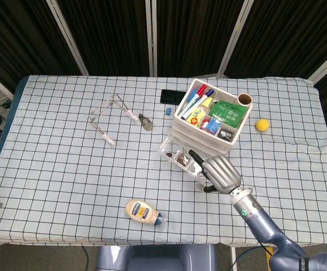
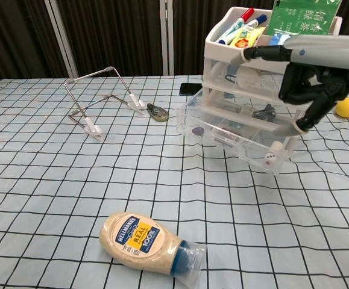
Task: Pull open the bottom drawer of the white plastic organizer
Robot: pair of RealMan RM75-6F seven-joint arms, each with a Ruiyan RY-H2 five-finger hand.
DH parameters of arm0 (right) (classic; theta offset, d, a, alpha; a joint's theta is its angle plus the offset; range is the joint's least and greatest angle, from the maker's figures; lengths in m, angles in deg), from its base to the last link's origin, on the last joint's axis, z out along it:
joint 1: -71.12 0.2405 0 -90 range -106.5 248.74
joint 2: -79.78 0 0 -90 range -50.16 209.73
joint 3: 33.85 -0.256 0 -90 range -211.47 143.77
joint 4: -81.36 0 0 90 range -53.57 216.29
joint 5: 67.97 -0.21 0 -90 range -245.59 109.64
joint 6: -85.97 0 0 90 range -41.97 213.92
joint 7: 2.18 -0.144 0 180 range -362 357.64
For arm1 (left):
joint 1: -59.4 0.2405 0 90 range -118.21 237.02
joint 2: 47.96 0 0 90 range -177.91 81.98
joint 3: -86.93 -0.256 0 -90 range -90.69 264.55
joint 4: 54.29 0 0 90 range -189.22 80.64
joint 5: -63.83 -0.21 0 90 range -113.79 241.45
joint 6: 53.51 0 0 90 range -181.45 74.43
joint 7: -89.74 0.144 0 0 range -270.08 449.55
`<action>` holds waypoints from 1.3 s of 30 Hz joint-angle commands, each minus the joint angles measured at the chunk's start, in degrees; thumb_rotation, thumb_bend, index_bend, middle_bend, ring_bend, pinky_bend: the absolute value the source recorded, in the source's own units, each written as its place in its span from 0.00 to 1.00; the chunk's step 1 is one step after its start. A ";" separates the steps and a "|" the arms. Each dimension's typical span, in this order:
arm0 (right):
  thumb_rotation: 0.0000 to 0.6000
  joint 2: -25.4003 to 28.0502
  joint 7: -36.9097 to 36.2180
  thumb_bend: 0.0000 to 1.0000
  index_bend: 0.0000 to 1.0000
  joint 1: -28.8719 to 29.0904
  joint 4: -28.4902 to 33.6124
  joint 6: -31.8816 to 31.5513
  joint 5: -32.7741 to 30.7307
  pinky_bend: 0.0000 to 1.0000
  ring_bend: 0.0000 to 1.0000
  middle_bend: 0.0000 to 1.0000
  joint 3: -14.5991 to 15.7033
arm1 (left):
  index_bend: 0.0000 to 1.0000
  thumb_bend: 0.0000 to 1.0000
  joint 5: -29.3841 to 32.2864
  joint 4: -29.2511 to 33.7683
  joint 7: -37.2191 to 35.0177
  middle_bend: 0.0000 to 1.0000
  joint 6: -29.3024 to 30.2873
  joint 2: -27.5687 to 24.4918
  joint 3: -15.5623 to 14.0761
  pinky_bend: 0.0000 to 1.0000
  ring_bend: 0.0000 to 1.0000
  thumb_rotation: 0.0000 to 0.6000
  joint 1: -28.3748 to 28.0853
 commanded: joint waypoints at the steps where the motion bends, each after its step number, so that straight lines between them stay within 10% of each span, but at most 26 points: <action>1: 1.00 0.63 5.20 0.09 0.08 4.23 -3.18 2.03 -1.81 0.78 0.98 0.98 -2.33 | 0.00 0.00 0.68 -0.03 -0.10 0.00 -0.33 0.01 0.40 0.00 0.00 1.00 -0.16; 19: 1.00 0.86 16.10 0.09 0.38 15.48 -12.38 13.44 -2.13 0.83 1.00 1.00 0.45 | 0.00 0.00 1.96 0.33 -1.64 0.00 -0.29 -1.11 1.28 0.00 0.00 1.00 -0.16; 39: 1.00 1.02 34.54 0.02 0.29 24.96 -12.67 16.17 -7.41 0.88 1.00 1.00 4.08 | 0.00 0.00 3.72 0.46 -1.45 0.00 -0.64 -1.23 1.96 0.00 0.00 1.00 -0.07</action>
